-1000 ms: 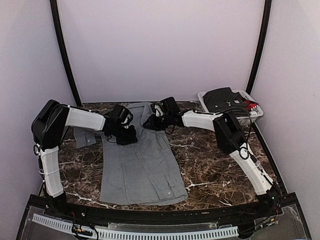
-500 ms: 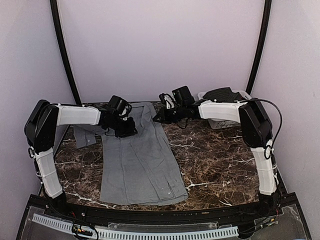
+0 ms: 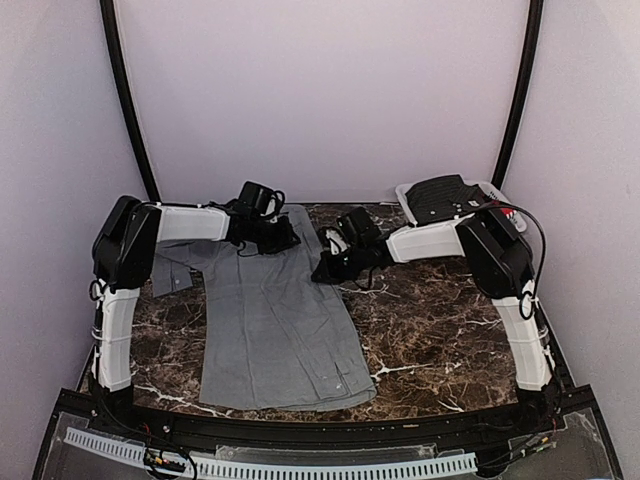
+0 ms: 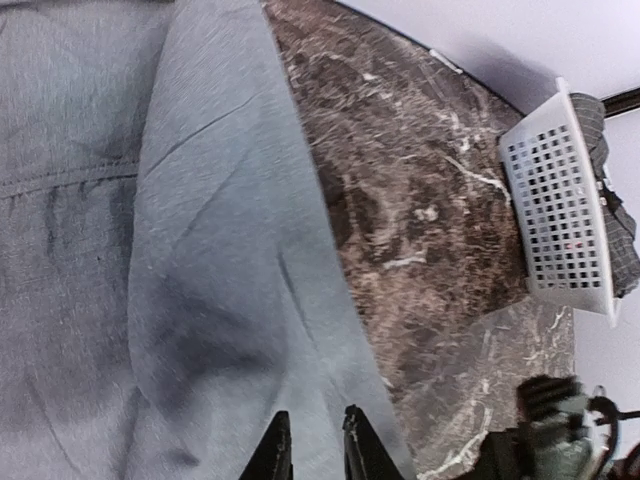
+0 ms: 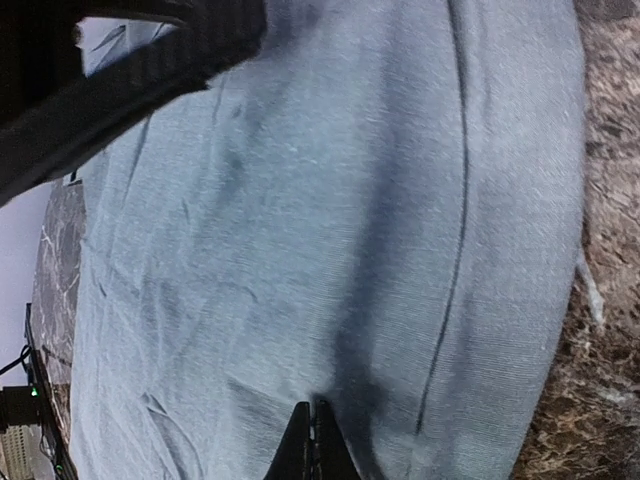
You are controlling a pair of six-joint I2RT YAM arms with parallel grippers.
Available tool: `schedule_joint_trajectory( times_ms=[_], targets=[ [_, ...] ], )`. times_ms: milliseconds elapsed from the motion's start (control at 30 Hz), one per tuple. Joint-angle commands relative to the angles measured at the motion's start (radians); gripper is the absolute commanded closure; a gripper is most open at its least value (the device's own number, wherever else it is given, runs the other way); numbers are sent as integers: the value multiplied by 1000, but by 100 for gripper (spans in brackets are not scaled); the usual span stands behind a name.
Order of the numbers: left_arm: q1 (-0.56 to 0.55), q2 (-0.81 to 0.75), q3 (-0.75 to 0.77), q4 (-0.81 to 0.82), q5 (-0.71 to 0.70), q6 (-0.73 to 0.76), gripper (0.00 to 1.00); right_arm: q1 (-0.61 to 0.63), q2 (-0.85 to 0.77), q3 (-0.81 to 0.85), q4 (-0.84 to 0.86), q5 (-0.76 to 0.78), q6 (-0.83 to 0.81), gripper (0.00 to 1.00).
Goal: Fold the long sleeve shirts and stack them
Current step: Smooth out the 1/3-folded shirt at the center of the board.
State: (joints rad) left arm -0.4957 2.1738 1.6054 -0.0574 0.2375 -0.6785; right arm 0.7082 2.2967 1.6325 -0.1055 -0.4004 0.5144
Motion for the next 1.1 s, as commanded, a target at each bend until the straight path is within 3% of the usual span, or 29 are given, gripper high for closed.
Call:
schedule_joint_trajectory(
  times_ms=[0, 367, 633, 833, 1067],
  targets=[
    [34, 101, 82, -14, 25, 31, 82, 1, -5, -58, 24, 86, 23, 98],
    [96, 145, 99, -89, -46, 43, 82, -19, -72, -202, 73, 110, 67, 95],
    [98, 156, 213, -167, -41, 86, 78, -42, -125, -252, 85, 141, 72, 95],
    [93, 99, 279, -216, 11, 106, 72, -57, -123, -262, 70, 172, 64, 94],
    [94, -25, 208, -266, 13, 109, 70, -121, -158, -368, 122, 194, 89, 97]
  ],
)
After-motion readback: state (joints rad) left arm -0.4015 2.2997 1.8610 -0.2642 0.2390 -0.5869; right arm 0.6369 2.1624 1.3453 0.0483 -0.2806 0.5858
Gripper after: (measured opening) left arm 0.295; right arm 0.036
